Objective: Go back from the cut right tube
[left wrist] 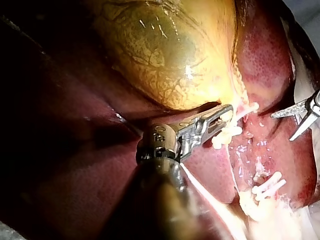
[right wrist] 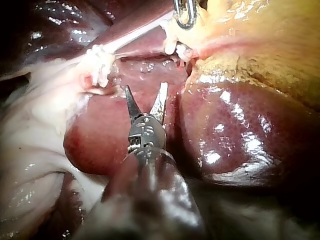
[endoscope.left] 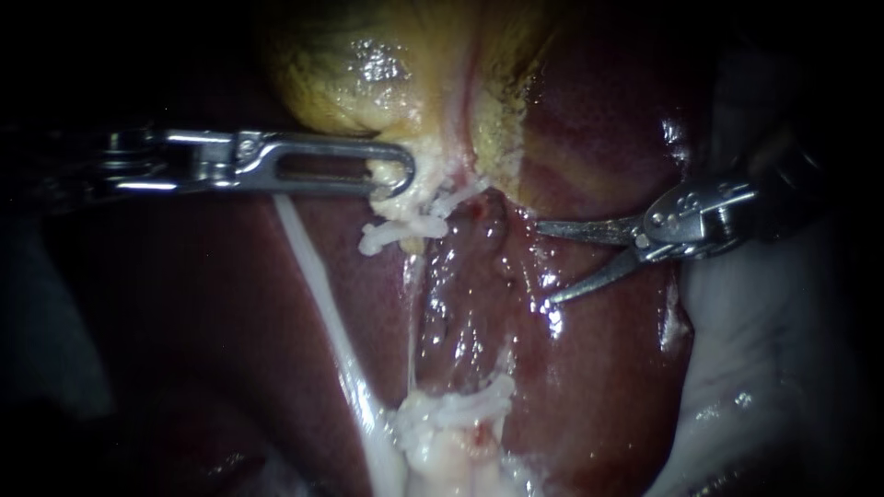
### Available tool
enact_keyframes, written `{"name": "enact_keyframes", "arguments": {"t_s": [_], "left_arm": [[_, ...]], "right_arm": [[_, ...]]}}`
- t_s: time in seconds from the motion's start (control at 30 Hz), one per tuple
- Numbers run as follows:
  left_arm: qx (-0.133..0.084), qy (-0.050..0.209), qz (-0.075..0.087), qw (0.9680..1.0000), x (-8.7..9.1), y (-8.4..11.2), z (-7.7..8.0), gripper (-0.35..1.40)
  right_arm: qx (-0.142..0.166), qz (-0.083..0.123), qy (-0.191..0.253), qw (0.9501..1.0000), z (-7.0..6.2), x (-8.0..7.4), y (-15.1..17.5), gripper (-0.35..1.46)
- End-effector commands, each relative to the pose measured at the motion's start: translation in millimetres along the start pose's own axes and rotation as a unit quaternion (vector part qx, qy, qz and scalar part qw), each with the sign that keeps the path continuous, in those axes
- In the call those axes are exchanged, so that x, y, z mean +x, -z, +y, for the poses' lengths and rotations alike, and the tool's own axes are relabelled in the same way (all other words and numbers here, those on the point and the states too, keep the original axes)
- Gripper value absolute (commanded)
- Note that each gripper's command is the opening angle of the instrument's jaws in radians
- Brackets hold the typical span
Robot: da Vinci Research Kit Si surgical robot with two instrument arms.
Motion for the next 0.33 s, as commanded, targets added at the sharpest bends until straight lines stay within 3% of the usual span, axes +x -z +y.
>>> {"name": "enact_keyframes", "arguments": {"t_s": [0.03, 0.33], "left_arm": [[0.000, 0.003, 0.001, 1.0000, 0.1, -0.1, 0.0, -0.35], [0.002, 0.002, 0.002, 1.0000, 0.2, -0.1, 0.0, -0.35]], "right_arm": [[0.000, 0.000, 0.000, 1.0000, 0.0, 0.0, 0.0, 1.45], [0.005, 0.007, -0.001, 1.0000, -0.1, 0.3, 0.0, 1.45]]}}
